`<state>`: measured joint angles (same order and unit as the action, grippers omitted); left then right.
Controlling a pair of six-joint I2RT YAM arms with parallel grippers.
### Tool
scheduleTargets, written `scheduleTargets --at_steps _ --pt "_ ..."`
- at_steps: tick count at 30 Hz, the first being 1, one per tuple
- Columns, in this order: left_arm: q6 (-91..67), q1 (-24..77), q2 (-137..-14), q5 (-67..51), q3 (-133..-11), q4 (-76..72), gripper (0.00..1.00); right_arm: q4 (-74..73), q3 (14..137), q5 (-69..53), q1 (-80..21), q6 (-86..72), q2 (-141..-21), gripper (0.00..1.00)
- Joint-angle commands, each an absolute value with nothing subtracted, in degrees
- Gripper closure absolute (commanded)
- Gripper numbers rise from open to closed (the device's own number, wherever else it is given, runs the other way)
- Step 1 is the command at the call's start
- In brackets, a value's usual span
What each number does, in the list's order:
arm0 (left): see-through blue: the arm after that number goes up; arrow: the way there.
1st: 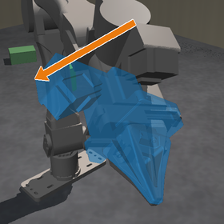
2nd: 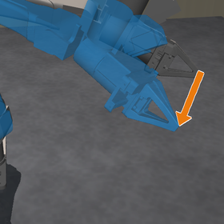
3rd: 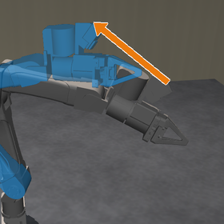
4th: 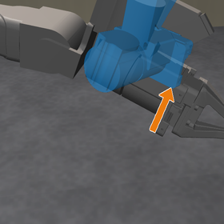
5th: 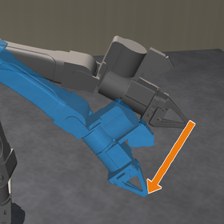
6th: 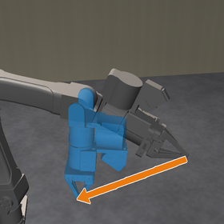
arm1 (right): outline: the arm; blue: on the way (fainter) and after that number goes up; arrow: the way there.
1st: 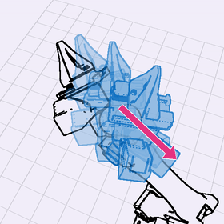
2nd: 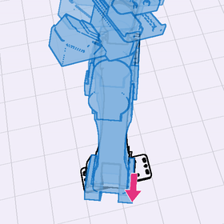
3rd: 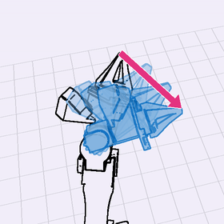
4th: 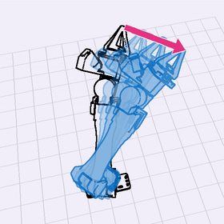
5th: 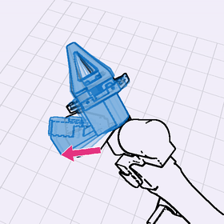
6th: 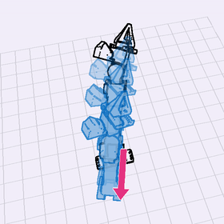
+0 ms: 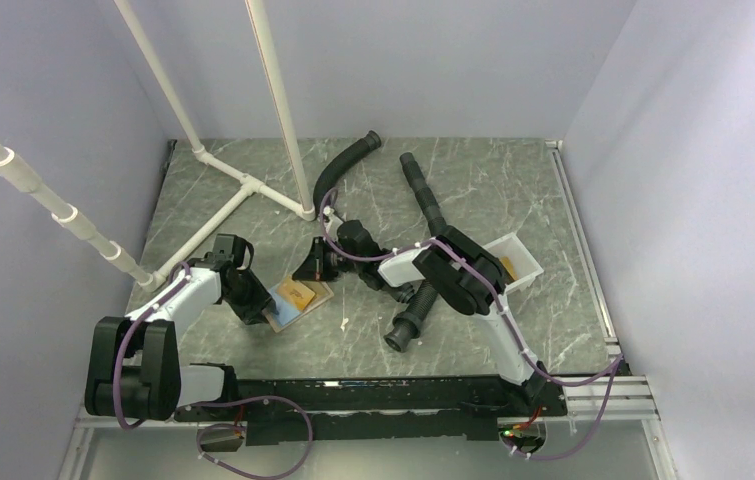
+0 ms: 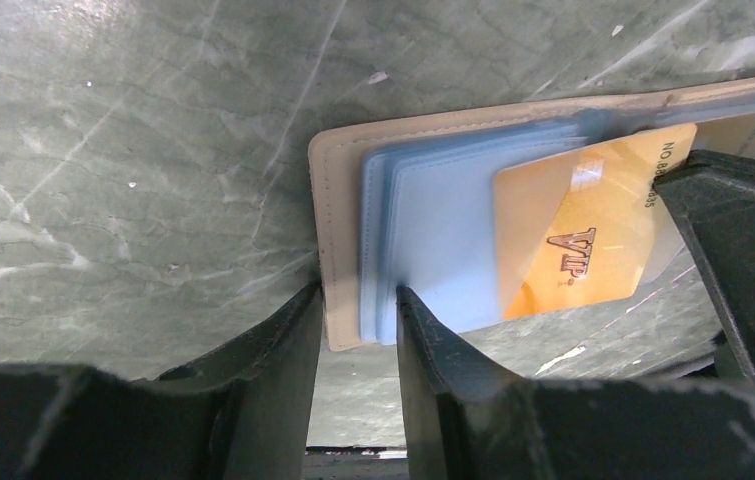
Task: Put the credit cards into the card holder
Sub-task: Insert the credit card into the card holder.
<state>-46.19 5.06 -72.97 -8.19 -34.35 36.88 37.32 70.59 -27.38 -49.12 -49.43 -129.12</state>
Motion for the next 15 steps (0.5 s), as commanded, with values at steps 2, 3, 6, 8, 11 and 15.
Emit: scheduleTargets --at_steps 2,3,6,8,11,15 --pt "-46.1 5.1 -73.1 -6.0 -33.4 36.5 0.62 41.7 71.7 -25.6 -49.4 -47.3 -129.2 1.00" --pt "-46.2 5.1 -73.1 -6.0 -33.4 36.4 0.62 42.8 70.8 -24.5 -49.7 -47.2 -128.7 1.00" --pt "-46.5 5.1 -72.8 -6.3 -33.3 36.2 0.62 45.9 68.5 -22.5 -50.5 -48.1 -127.8 1.00" --pt "-46.8 5.1 -72.7 -6.9 -33.2 35.8 0.62 47.5 66.9 -20.7 -50.9 -49.9 -127.6 1.00" --pt "-47.0 5.1 -73.0 -7.6 -33.2 35.2 0.62 50.0 64.0 -16.9 -51.8 -51.2 -126.6 1.00" --pt "-47.2 5.1 -73.5 -8.1 -33.3 34.7 0.63 51.3 62.5 -15.8 -52.7 -53.5 -126.3 1.00"
